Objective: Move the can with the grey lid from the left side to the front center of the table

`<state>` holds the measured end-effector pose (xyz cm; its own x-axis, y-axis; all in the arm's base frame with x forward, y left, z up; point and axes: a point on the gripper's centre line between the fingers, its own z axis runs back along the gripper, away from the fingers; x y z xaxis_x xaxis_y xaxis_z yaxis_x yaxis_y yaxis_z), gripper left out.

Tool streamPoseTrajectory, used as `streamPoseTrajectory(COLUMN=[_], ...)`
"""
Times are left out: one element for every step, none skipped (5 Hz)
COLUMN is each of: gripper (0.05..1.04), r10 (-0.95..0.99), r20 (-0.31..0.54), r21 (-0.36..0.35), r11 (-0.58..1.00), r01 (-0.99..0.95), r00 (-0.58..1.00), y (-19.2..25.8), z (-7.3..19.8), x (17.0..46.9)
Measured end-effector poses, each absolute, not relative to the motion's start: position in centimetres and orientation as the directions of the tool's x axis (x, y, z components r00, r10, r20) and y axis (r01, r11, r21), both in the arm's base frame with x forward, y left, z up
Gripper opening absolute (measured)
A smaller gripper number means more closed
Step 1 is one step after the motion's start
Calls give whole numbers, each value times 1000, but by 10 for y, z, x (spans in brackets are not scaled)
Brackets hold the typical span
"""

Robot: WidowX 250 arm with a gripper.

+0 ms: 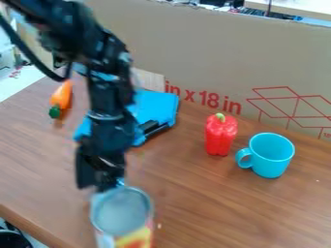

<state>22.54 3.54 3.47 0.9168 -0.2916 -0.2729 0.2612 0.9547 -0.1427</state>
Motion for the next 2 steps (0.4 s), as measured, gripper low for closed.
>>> streamPoseTrajectory(gripper=[1000,1000], r10=[-271,-241], r20=[-333,-315], r21=[-178,-217], r11=[959,960], r01=[222,178], r00=[903,918], y=[6,-6], z=[39,51], x=[219,219])
